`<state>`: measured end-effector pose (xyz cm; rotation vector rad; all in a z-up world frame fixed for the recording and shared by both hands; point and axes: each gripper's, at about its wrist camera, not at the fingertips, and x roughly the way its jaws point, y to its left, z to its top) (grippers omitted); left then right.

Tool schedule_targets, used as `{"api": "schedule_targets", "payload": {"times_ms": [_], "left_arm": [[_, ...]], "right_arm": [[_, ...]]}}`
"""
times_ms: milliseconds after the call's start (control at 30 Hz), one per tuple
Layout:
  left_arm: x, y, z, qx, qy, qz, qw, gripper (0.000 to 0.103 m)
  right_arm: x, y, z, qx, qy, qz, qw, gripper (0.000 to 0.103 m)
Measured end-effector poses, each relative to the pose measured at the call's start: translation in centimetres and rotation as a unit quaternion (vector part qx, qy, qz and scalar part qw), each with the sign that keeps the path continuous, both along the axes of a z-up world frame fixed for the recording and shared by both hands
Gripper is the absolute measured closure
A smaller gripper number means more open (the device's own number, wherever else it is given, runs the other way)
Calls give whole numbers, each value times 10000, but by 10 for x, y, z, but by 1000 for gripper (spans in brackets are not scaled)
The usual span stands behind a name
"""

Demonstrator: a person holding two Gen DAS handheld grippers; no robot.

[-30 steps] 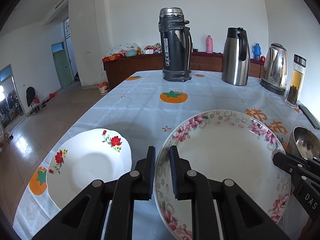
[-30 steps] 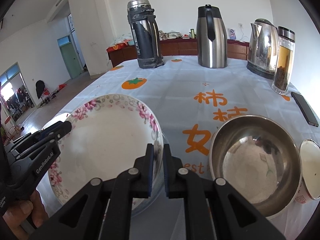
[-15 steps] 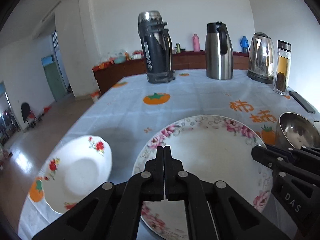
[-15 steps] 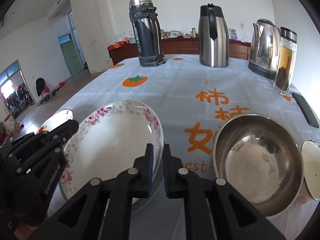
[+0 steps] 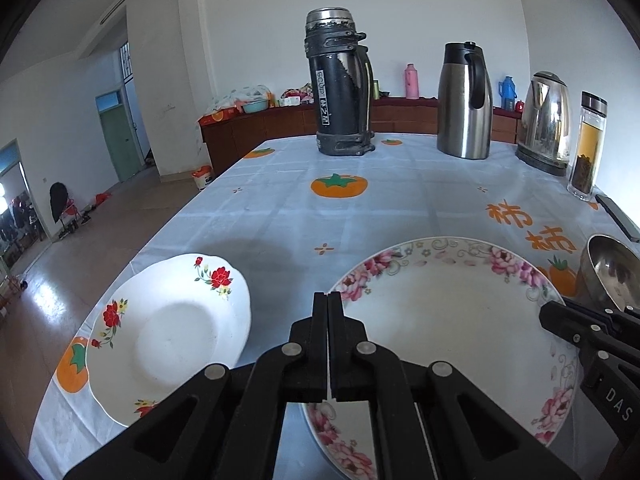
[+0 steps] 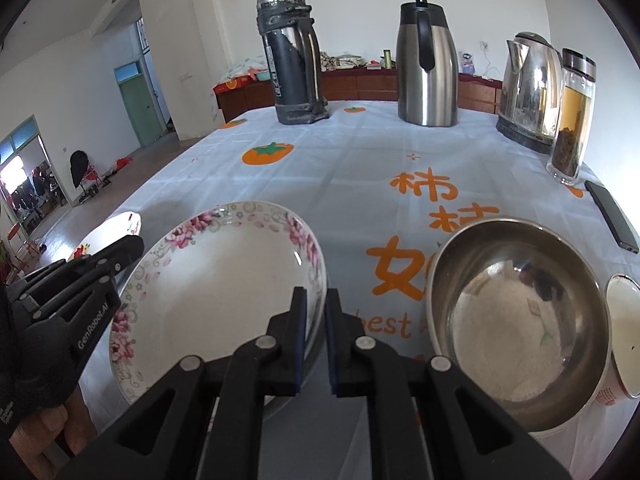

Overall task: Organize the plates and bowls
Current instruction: 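Open both grippers to set the pink-floral plate onto the blue plate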

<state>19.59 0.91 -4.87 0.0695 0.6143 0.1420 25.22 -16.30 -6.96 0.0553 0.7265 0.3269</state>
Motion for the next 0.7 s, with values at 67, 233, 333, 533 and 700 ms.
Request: {"api": "schedule_targets", "payload": {"times_ms": [67, 233, 333, 533, 700], "left_arm": [[2, 5, -1, -72, 45, 51, 10000, 101], [0, 27, -6, -306, 187, 223, 9991, 101], [-1, 35, -10, -519, 325, 200, 9979, 101], [-4, 31, -13, -500, 374, 62, 9980, 99], [-6, 35, -11, -566, 356, 56, 9977, 92]], "right_arm": [[0, 0, 0, -2, -3, 0, 10000, 95], [0, 0, 1, -31, -1, -10, 10000, 95], [0, 0, 0, -82, 6, -25, 10000, 95], [-1, 0, -1, -129, 20, -37, 9999, 94], [-1, 1, -2, -179, 46, -52, 9998, 94]]}}
